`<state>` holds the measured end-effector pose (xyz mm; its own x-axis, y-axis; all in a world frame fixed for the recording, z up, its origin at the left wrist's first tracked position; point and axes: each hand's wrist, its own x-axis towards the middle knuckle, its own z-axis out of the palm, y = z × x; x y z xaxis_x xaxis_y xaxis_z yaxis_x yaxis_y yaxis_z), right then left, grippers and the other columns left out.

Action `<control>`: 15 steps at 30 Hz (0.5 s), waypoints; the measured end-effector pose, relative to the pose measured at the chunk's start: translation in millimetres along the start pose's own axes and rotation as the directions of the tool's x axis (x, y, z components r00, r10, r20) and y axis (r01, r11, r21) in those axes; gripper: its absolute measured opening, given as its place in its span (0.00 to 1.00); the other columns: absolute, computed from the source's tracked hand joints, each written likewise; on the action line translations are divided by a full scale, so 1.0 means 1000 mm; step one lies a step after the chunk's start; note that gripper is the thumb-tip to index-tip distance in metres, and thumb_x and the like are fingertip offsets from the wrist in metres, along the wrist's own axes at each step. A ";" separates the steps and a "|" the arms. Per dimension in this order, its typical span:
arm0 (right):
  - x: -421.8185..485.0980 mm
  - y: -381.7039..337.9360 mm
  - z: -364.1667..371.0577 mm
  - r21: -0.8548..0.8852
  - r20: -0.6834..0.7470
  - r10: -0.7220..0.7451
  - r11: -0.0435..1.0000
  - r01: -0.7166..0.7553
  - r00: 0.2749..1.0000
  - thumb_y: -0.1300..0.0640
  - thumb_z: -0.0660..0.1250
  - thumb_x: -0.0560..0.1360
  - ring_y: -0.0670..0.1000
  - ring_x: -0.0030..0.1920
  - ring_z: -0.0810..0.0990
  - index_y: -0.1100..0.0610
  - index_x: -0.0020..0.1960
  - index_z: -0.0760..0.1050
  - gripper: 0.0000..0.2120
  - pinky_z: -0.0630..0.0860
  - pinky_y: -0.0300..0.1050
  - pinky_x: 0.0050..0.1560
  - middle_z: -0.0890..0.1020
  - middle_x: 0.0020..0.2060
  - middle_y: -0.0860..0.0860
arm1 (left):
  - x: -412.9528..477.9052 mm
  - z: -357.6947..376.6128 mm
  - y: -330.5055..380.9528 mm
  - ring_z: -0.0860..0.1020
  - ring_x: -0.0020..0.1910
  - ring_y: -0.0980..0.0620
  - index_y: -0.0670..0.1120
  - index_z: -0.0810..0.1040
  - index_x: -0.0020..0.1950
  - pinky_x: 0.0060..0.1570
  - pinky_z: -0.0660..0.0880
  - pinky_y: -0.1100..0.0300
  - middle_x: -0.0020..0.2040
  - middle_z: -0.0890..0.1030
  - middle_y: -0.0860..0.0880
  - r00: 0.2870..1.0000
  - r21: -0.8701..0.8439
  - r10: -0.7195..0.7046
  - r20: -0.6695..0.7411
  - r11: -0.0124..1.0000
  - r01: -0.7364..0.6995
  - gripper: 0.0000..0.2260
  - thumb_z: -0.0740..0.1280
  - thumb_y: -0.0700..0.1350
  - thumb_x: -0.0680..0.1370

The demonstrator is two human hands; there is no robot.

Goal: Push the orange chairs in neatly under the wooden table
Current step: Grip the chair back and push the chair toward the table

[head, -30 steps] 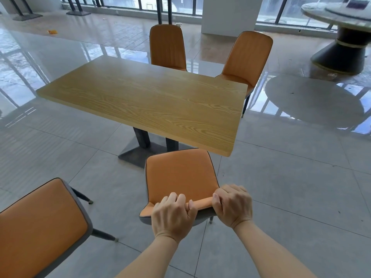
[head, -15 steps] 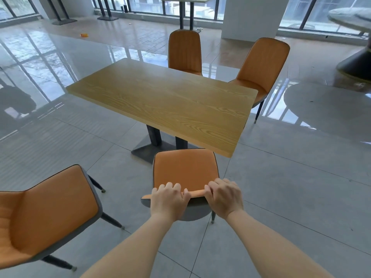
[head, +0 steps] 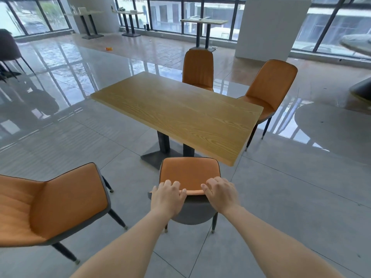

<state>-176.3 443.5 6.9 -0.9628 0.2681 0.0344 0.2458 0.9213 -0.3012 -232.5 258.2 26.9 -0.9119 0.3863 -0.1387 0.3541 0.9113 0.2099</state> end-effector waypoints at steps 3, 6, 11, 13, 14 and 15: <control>-0.002 -0.016 -0.017 0.050 -0.063 -0.016 0.999 0.019 0.998 0.44 0.59 0.82 0.52 0.50 0.79 0.53 0.55 0.80 0.16 0.76 0.49 0.51 0.83 0.51 0.51 | -0.013 -0.012 -0.005 0.73 0.61 0.47 0.50 0.73 0.60 0.65 0.69 0.47 0.59 0.77 0.47 0.995 0.000 0.027 -0.100 1.000 -0.027 0.15 0.55 0.57 0.83; -0.005 -0.037 -0.033 0.095 -0.117 -0.044 0.994 0.055 0.992 0.45 0.62 0.81 0.54 0.57 0.79 0.54 0.62 0.78 0.17 0.76 0.50 0.55 0.82 0.58 0.52 | -0.029 -0.024 -0.019 0.68 0.70 0.44 0.50 0.72 0.66 0.70 0.65 0.44 0.66 0.74 0.46 0.982 0.003 0.047 -0.185 0.999 -0.047 0.17 0.58 0.56 0.82; -0.012 -0.085 -0.045 0.121 -0.155 -0.151 0.978 0.171 0.976 0.45 0.64 0.80 0.54 0.62 0.78 0.54 0.66 0.77 0.19 0.75 0.52 0.60 0.81 0.63 0.51 | -0.066 -0.049 -0.070 0.61 0.76 0.43 0.50 0.68 0.72 0.74 0.59 0.40 0.71 0.70 0.46 0.971 0.005 -0.001 -0.239 1.000 0.002 0.21 0.62 0.53 0.79; -0.017 -0.110 -0.045 0.109 -0.160 -0.211 0.967 0.230 0.964 0.45 0.65 0.80 0.53 0.62 0.78 0.54 0.65 0.78 0.19 0.75 0.51 0.60 0.81 0.63 0.51 | -0.082 -0.059 -0.095 0.57 0.78 0.42 0.50 0.66 0.73 0.76 0.56 0.38 0.74 0.67 0.45 0.970 0.014 -0.036 -0.241 0.999 0.040 0.22 0.62 0.52 0.79; -0.019 -0.123 -0.043 0.102 -0.157 -0.234 0.963 0.251 0.960 0.46 0.65 0.79 0.53 0.62 0.79 0.54 0.65 0.78 0.18 0.76 0.51 0.60 0.81 0.63 0.51 | -0.089 -0.064 -0.108 0.55 0.79 0.41 0.50 0.65 0.73 0.76 0.55 0.38 0.75 0.66 0.45 0.969 0.017 -0.055 -0.242 0.998 0.061 0.23 0.61 0.52 0.79; -0.020 -0.138 -0.042 0.098 -0.153 -0.252 0.958 0.268 0.956 0.46 0.66 0.79 0.54 0.62 0.79 0.53 0.64 0.79 0.18 0.77 0.51 0.59 0.81 0.63 0.50 | -0.097 -0.069 -0.121 0.53 0.79 0.41 0.50 0.64 0.73 0.76 0.54 0.38 0.76 0.65 0.44 0.967 0.020 -0.072 -0.246 0.997 0.079 0.23 0.60 0.52 0.79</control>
<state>-186.1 322.8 87.9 -0.9646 0.0676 0.2548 -0.0335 0.9273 -0.3729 -201.1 100.4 82.0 -0.9579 0.2730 0.0889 0.2850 0.9417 0.1788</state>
